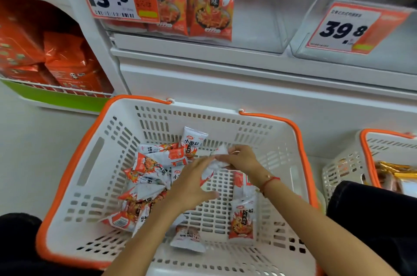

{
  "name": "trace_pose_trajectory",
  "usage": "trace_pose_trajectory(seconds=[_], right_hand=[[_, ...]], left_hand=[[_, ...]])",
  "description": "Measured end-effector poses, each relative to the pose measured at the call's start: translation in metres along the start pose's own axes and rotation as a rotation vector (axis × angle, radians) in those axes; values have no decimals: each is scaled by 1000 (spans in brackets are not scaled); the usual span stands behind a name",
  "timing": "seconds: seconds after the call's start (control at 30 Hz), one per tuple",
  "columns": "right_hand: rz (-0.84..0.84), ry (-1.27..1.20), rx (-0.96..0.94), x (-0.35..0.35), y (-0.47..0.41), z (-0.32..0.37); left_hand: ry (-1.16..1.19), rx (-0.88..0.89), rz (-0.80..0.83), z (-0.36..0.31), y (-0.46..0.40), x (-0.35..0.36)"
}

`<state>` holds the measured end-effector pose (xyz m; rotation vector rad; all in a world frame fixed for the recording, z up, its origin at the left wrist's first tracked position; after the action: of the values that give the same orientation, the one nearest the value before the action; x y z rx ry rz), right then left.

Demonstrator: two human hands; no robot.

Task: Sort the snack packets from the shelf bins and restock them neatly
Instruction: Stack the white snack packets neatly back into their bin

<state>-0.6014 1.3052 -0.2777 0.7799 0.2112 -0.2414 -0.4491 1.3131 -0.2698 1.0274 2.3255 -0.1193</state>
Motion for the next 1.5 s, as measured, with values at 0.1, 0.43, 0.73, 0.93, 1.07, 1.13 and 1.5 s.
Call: trace_pose_trajectory(seconds=[0.1,0.43,0.73,0.93,1.07,1.13,1.5], right_hand=[[123,-230,50,1,19,21],[364,1265,-113,17,16,-71],[324,945,-245,1,2,-47],[481,587,-383,11,47,66],[298,511,-553,4,70,114],[231,401,-585,-5,80,129],[-310,306,-939,-54,161,217]], left_hand=[[-137,35,-378,-22,3,-33],[846,-309,-229,16,12,-11],[720,-422,-191,46,16,-16],[649,-356,19,4,4,-27],[781,-261,115,-34,0,-34],[669,-152,71,-48,-3,-51],[495,213,-261,-143,-18,-143]])
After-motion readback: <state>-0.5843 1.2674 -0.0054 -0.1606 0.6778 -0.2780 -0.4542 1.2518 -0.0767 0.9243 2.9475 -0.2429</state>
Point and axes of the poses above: each hand's wrist, its own y-axis away from the middle knuckle, its own x-axis out of the palm, z = x × y, the point moved 9 cm from there along -y, towards the middle knuckle, and after that the axes turned 10 degrees about x, right-handed, at the moved point
